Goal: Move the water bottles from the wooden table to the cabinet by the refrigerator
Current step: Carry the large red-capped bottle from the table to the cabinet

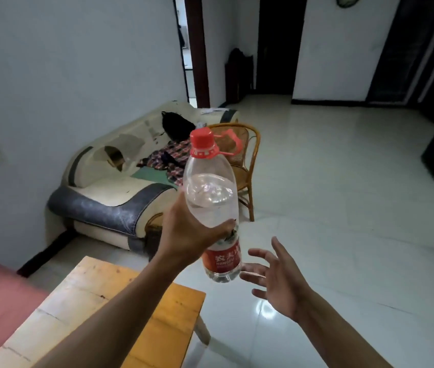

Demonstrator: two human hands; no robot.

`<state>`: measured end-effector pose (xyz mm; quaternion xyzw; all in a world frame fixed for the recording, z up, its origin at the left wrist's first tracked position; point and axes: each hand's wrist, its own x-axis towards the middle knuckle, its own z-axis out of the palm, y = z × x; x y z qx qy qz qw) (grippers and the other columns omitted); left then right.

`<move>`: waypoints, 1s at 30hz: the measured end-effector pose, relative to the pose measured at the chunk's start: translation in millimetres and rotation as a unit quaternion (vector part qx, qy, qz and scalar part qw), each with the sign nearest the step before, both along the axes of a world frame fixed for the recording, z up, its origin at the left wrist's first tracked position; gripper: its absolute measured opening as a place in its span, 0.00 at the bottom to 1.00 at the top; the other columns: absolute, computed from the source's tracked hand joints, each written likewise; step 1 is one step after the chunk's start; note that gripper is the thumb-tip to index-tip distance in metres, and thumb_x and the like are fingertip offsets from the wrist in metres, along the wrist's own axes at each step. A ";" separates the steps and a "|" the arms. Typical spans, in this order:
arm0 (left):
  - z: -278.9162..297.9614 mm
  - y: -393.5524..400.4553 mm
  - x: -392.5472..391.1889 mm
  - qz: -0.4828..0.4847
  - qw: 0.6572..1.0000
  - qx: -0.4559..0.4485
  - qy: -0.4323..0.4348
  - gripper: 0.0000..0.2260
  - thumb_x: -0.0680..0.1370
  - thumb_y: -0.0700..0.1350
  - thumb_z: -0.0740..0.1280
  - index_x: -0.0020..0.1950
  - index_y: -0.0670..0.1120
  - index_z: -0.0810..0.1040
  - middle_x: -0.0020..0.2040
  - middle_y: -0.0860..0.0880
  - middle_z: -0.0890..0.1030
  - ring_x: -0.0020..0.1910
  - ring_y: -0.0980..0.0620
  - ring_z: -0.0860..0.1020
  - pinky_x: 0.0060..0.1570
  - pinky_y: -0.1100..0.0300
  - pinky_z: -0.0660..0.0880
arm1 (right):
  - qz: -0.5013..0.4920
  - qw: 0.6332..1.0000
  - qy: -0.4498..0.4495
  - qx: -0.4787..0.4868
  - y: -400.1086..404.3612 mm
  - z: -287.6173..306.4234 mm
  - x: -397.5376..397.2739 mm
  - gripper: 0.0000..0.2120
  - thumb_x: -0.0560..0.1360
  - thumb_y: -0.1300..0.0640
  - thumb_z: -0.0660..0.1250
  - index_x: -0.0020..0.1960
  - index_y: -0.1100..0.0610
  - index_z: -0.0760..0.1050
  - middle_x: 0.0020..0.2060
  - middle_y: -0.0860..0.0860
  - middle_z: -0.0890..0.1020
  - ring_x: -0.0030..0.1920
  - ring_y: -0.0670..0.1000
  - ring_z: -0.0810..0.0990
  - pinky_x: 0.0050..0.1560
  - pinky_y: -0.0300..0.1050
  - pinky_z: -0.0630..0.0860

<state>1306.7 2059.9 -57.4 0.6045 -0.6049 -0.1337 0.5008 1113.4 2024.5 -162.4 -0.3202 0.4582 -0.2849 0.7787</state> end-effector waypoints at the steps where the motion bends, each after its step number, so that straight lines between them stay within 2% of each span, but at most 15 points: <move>1: 2.2 -6.5 -8.6 -0.011 1.000 0.000 -0.001 0.34 0.61 0.55 0.80 0.64 0.50 0.73 0.55 0.56 0.81 0.51 0.62 0.81 0.45 0.71 0.79 | -0.016 1.000 -0.001 -0.001 -1.2 0.5 -9.2 0.31 0.78 0.31 0.49 0.64 0.52 0.74 0.63 0.60 0.79 0.65 0.61 0.75 0.73 0.65 0.58; 3: 6.2 -20.0 -24.7 -0.047 0.999 -0.003 -0.005 0.34 0.62 0.55 0.80 0.65 0.48 0.73 0.55 0.55 0.81 0.50 0.63 0.81 0.45 0.71 0.79 | -0.050 0.999 0.000 -0.008 -2.4 0.9 -26.7 0.31 0.78 0.31 0.49 0.63 0.53 0.75 0.61 0.60 0.80 0.63 0.60 0.76 0.72 0.65 0.59; 5: 7.4 -34.6 -37.6 -0.094 0.996 0.000 0.000 0.33 0.64 0.52 0.81 0.65 0.45 0.74 0.57 0.51 0.82 0.54 0.56 0.82 0.51 0.59 0.82 | -0.082 0.996 0.014 -0.026 -4.0 0.2 -42.0 0.33 0.78 0.30 0.48 0.62 0.53 0.76 0.59 0.59 0.82 0.61 0.59 0.78 0.70 0.63 0.63; 7: 6.4 -46.3 -45.4 -0.130 0.992 0.000 0.003 0.33 0.64 0.51 0.81 0.64 0.42 0.76 0.57 0.47 0.83 0.55 0.51 0.83 0.52 0.50 0.82 | -0.108 0.992 0.042 -0.041 -4.6 1.0 -54.1 0.36 0.77 0.29 0.45 0.62 0.54 0.76 0.55 0.58 0.84 0.55 0.57 0.80 0.58 0.57 0.70; 10: 7.0 -54.7 -51.1 -0.164 0.986 -0.022 -0.006 0.31 0.63 0.52 0.82 0.62 0.42 0.79 0.55 0.48 0.84 0.52 0.53 0.84 0.50 0.55 0.83 | -0.137 0.988 0.063 -0.042 -0.8 5.3 -66.9 0.39 0.76 0.26 0.45 0.63 0.55 0.75 0.48 0.59 0.85 0.41 0.56 0.79 0.38 0.47 0.68; 13: 7.4 -56.9 -51.0 -0.207 0.978 -0.022 0.021 0.30 0.64 0.51 0.82 0.62 0.42 0.79 0.55 0.48 0.84 0.51 0.54 0.84 0.50 0.56 0.83 | -0.170 0.983 0.063 -0.038 11.1 10.3 -71.2 0.40 0.73 0.24 0.48 0.64 0.56 0.74 0.48 0.62 0.84 0.36 0.55 0.78 0.31 0.44 0.67; 20: -1.9 -66.0 -43.5 -0.273 0.959 -0.004 0.070 0.30 0.65 0.51 0.81 0.63 0.43 0.78 0.56 0.47 0.84 0.52 0.51 0.84 0.51 0.51 0.83 | -0.262 0.963 0.066 -0.015 36.9 9.7 -63.7 0.39 0.74 0.26 0.51 0.64 0.57 0.74 0.51 0.62 0.85 0.35 0.55 0.79 0.30 0.44 0.70; 25: -10.5 -67.8 -53.5 -0.334 0.939 0.015 0.080 0.30 0.64 0.53 0.82 0.62 0.47 0.78 0.55 0.51 0.84 0.51 0.53 0.84 0.50 0.55 0.83 | -0.301 0.950 0.082 -0.001 60.3 5.9 -60.3 0.39 0.74 0.26 0.51 0.63 0.57 0.75 0.52 0.62 0.85 0.38 0.55 0.80 0.33 0.45 0.72; 27: -13.6 -66.4 -62.7 -0.348 0.933 0.021 0.086 0.30 0.63 0.54 0.82 0.61 0.48 0.78 0.54 0.52 0.84 0.49 0.54 0.84 0.49 0.58 0.83 | -0.316 0.944 0.095 0.008 68.4 3.3 -63.7 0.38 0.75 0.26 0.51 0.62 0.57 0.76 0.51 0.61 0.85 0.40 0.55 0.81 0.36 0.47 0.74; 30: -16.1 -66.7 -77.3 -0.375 0.921 0.032 0.099 0.30 0.63 0.54 0.82 0.62 0.49 0.78 0.54 0.53 0.84 0.49 0.55 0.84 0.47 0.64 0.82 | -0.315 0.941 0.122 0.015 75.3 1.6 -75.6 0.38 0.75 0.26 0.48 0.63 0.55 0.76 0.52 0.60 0.85 0.49 0.57 0.85 0.47 0.52 0.77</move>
